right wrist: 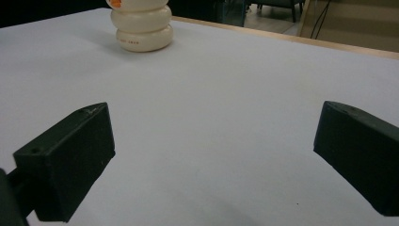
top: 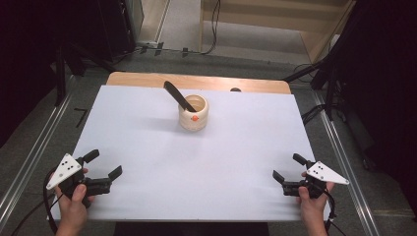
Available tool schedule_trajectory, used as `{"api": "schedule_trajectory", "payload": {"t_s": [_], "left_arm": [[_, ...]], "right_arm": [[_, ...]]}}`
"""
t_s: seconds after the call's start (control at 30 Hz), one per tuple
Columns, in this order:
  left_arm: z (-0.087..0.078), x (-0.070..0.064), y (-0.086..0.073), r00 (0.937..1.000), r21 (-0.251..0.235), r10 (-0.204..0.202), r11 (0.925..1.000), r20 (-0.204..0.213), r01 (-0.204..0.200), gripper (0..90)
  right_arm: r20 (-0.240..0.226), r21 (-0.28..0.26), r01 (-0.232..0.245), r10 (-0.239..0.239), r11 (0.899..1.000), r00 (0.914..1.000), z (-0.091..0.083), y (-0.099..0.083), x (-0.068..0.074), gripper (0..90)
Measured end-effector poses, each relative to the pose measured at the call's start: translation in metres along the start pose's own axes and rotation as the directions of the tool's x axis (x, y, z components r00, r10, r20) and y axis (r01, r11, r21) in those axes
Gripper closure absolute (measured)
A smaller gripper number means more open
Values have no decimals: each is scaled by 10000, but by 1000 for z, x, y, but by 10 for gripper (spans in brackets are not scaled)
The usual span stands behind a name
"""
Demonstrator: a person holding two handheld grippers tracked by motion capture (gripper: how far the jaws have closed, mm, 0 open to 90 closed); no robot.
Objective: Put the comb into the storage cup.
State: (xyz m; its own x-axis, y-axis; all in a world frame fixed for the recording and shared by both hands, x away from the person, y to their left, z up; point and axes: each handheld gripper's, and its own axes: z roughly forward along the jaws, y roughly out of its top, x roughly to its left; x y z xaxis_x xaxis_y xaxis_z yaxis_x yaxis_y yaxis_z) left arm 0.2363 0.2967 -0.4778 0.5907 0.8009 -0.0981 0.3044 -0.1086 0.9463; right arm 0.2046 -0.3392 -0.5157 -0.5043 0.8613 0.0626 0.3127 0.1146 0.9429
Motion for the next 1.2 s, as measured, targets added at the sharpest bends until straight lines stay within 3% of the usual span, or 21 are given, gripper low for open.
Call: {"api": "schedule_trajectory", "payload": {"t_s": [0.27,0.57,0.67,0.97,1.2], "left_arm": [[-11,6,-7,10000,117,-8,9999,-85,9,0],[-16,15,-11,9987,313,196,9993,-469,-181,0],[-17,17,-13,9991,333,187,9993,-385,-174,0],[-19,26,-18,9981,75,-510,9987,-342,513,0],[-17,24,-19,9989,169,-383,9991,-266,387,0]], "right_arm": [[-9,-3,-2,2,10000,10000,0,0,0,0],[-3,-1,12,-12,10000,10000,0,0,0,0],[-11,3,9,-9,10000,10000,1,0,0,0],[-61,-9,3,-3,10000,10000,1,0,0,0],[-70,-37,-77,76,10000,9999,0,0,-1,0]]}}
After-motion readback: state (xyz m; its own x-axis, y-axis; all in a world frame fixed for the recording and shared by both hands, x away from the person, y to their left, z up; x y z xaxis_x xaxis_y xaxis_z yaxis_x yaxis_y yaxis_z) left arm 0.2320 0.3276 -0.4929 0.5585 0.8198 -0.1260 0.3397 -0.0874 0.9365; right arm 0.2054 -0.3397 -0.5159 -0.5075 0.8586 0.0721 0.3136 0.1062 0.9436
